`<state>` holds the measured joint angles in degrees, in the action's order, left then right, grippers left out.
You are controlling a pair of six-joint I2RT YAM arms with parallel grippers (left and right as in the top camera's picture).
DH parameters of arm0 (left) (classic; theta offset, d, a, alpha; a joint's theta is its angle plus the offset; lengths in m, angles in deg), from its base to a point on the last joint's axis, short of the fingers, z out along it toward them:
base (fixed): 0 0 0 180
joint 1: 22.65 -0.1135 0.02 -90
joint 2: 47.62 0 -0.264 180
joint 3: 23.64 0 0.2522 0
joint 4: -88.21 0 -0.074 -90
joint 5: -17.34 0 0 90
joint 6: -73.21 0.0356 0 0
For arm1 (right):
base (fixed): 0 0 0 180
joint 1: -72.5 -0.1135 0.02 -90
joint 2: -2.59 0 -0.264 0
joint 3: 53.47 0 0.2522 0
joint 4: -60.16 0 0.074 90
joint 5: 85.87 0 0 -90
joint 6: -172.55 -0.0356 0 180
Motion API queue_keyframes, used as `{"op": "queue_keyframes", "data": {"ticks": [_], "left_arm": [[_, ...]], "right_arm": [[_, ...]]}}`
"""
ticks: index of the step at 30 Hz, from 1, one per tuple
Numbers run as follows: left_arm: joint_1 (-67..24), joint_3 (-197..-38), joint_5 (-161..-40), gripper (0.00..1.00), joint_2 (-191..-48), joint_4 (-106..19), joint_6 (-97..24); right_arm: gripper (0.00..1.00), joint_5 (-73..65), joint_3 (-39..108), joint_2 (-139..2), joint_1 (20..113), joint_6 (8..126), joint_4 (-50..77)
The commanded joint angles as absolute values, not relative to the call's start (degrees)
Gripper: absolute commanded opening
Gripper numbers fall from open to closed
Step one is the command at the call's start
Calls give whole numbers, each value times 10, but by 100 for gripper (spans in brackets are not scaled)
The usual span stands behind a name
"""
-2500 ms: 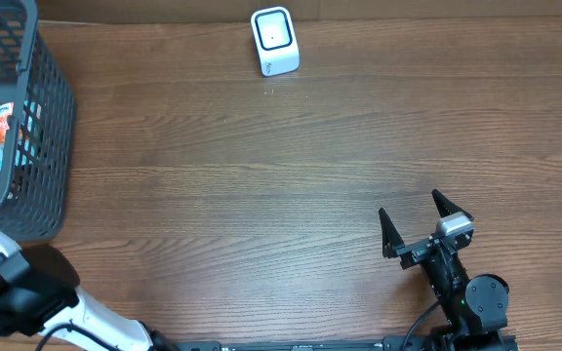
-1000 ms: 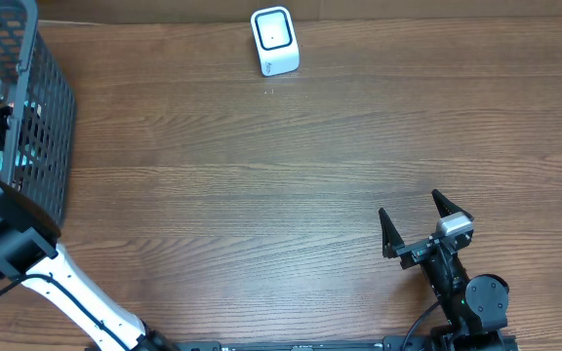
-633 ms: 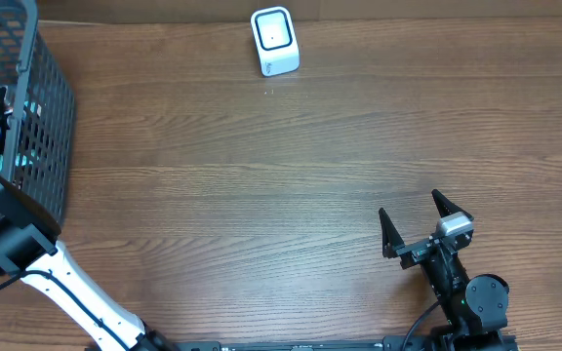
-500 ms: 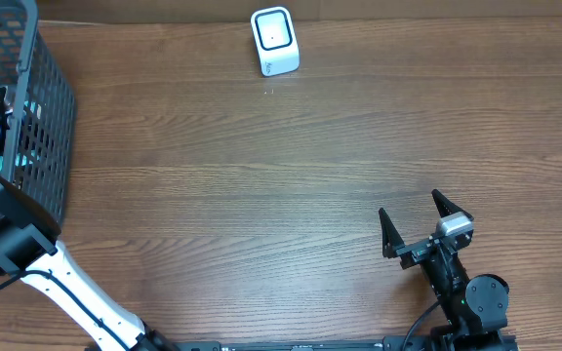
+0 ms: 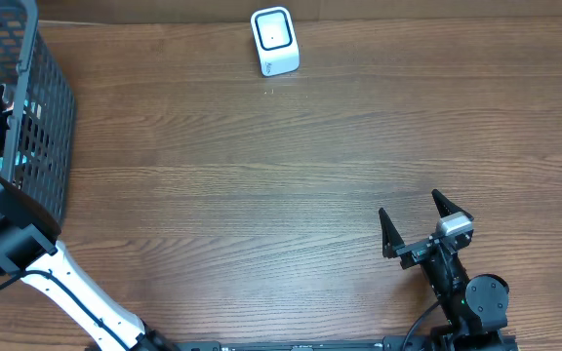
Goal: Scan the item barcode
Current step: 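Lower the left gripper into the basket and grasp the Kleenex tissue packs, then lift the tissue packs out of the basket with the left gripper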
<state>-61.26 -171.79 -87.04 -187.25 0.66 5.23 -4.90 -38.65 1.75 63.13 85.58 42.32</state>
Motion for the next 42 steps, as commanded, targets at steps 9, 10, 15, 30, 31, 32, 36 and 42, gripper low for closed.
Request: {"op": "queue_keyframes", "data": {"ticks": [9, 10, 15, 30, 31, 32, 36, 42], "left_arm": [[-616, -1776, -873, 32, -1827, 22, -3], [-616, -1779, -871, 32, -1818, 21, -7], [-616, -1785, -868, 33, -1754, 11, -30], [-615, -1785, -837, 33, -1515, 9, -133], [-613, -1785, -837, 33, -1503, 13, -140], [-610, -1785, -837, 33, -1491, 17, -145], [-582, -1785, -837, 33, -1455, 43, -158], [-499, -1785, -808, 34, -1438, 98, -171]], "right_arm": [[100, -49, -393, 24, 632, 855, 426], [100, -49, -393, 24, 632, 855, 426], [100, -49, -393, 24, 632, 855, 426], [100, -49, -393, 24, 632, 855, 426], [100, -49, -393, 24, 632, 855, 426], [100, -49, -393, 24, 632, 855, 426], [100, -49, -393, 24, 632, 855, 426], [100, -49, -393, 24, 632, 855, 426]]}}
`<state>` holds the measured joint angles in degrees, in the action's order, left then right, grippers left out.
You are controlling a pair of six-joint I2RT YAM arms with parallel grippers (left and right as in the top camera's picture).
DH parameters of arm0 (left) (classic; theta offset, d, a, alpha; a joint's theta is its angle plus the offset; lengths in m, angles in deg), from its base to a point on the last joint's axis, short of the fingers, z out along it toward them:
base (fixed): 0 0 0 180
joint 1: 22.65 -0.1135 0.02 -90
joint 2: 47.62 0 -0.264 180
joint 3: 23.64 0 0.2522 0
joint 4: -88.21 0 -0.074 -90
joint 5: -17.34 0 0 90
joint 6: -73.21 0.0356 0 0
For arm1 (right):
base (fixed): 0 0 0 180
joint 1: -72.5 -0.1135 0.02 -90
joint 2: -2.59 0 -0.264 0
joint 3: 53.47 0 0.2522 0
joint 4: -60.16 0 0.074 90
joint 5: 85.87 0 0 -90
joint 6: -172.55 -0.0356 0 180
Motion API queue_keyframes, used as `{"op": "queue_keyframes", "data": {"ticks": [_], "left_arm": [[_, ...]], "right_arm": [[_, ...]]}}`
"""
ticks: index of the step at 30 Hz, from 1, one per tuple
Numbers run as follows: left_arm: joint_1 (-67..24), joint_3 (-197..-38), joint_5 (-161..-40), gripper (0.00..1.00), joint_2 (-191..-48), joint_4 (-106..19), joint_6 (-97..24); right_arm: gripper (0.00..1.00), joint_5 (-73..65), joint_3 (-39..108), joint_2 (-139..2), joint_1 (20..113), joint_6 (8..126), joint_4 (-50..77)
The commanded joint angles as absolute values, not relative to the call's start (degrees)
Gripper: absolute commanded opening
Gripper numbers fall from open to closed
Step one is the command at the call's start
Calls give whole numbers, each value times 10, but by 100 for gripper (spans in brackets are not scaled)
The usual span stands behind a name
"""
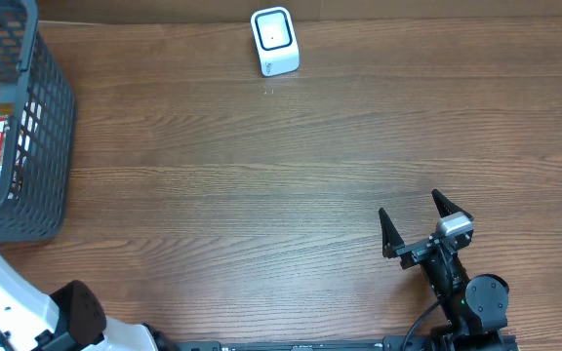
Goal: Scan the item barcode
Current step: 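Lift the tissue packs out of the basket with the left gripper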
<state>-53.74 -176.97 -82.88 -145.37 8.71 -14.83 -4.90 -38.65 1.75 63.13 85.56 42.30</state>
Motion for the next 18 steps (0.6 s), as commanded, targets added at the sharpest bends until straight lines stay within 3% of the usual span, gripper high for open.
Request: {"op": "queue_keyframes", "data": {"ticks": [1, 18], "left_arm": [[-486, -1785, -800, 34, -1438, 108, -173], [-256, -1773, -793, 31, -1439, 188, -274]], "right_arm": [[100, -49, -393, 24, 632, 855, 426], [100, -49, -393, 24, 632, 855, 426]]}}
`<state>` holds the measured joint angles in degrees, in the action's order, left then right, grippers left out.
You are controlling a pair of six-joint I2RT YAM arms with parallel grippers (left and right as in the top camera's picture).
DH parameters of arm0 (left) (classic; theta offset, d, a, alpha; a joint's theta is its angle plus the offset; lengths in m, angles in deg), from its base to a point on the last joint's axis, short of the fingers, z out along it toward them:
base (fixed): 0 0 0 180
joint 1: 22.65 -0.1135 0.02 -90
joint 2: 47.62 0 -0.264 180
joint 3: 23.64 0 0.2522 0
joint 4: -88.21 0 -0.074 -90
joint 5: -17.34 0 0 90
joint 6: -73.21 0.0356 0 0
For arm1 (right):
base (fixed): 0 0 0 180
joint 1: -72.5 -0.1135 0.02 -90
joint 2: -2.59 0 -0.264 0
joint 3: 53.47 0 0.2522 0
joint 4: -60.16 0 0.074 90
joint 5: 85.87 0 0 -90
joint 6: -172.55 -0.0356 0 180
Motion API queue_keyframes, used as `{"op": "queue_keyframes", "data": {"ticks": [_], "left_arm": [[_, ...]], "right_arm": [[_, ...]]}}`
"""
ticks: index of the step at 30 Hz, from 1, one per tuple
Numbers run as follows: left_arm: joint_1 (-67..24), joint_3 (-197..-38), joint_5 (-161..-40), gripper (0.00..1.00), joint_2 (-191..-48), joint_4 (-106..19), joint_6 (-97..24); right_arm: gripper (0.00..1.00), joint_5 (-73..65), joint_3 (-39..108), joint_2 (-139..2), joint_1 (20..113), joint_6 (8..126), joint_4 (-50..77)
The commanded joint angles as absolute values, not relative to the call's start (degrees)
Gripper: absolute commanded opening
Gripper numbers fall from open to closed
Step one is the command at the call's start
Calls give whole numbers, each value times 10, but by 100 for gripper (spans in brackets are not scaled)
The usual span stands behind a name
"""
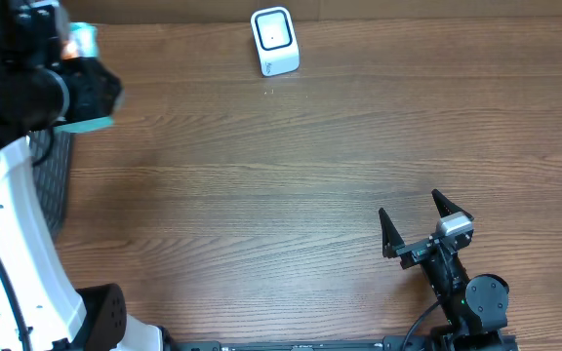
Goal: Scan the item barcode
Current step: 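Lift the tissue packs out of the basket with the left gripper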
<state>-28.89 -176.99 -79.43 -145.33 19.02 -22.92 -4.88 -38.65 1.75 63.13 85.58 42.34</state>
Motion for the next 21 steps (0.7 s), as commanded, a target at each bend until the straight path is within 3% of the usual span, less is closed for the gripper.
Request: {"op": "queue_keyframes", "data": {"ticks": [1, 9, 21], "left_arm": [[-240, -1769, -793, 31, -1439, 188, -285], [-114, -1714, -706, 31, -1439, 187, -397], [-51, -1533, -707, 31, -1440, 131, -462]], "right_arm": [[100, -49, -393, 24, 632, 855, 426], [100, -49, -393, 24, 632, 855, 426], [100, -49, -393, 24, 632, 855, 426]]}}
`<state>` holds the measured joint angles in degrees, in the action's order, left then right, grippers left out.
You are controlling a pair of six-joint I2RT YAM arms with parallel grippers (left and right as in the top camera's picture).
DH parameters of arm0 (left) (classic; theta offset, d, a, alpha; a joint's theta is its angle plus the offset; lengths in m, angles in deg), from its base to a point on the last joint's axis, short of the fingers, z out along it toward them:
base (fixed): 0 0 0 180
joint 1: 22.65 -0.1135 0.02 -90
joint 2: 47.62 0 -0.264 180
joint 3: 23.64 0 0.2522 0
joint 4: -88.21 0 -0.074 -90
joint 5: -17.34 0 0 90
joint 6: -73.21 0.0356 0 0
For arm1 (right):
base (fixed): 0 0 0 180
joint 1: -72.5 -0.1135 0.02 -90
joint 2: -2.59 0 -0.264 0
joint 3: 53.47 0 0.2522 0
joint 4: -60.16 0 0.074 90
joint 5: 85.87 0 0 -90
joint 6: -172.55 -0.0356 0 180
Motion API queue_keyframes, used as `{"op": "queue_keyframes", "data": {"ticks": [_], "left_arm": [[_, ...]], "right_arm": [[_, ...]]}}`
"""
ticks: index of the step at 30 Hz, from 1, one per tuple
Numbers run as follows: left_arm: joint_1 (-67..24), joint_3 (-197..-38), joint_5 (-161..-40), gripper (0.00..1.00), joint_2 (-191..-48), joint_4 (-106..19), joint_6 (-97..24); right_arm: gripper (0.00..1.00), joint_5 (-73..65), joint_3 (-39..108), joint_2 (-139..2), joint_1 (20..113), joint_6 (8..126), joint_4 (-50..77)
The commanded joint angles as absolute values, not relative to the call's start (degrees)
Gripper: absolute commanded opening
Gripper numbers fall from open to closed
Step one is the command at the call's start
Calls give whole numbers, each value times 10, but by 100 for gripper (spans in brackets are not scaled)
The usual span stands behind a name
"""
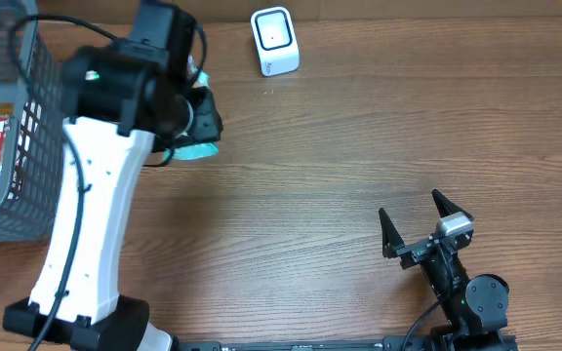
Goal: Scan the item barcode
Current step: 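Lift the tissue packs out of the basket with the left gripper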
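The white barcode scanner stands at the table's far edge, its window facing up. My left gripper hangs above the table just left of and a little nearer than the scanner. It is shut on a teal packet, which pokes out under the black wrist; the jaws themselves are hidden by the wrist. No barcode shows on the packet. My right gripper rests low at the near right, open, with nothing between its fingers.
A grey wire basket stands at the far left with a red and white packet inside. My white left arm slants from the near left edge up to the wrist.
My left gripper has moved right with the teal packet, from over the basket's right rim to a spot just left of the scanner. The basket is uncovered again. The right arm has not moved.
My left arm first reached down into the basket at the far left. Then the gripper was out of view and the basket's packets showed. Then it was above the basket rim with a teal packet, and now holds it beside the scanner.
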<state>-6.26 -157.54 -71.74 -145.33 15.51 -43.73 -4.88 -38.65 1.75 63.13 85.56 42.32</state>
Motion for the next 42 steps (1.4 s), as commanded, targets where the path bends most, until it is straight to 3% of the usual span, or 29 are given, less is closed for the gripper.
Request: {"op": "queue_keyframes", "data": {"ticks": [1, 20, 32, 42], "left_arm": [[-48, -1514, -707, 31, -1440, 117, -466], [26, -1145, -694, 28, -1440, -237, -517], [32, -1083, -735, 29, -1440, -299, -518], [110, -1084, -767, 24, -1440, -369, -553]], "right_arm": [[100, -49, -393, 24, 632, 855, 426], [100, -49, -393, 24, 632, 855, 426], [100, -49, -393, 24, 632, 855, 426], [100, -49, -393, 24, 632, 855, 426]]}}
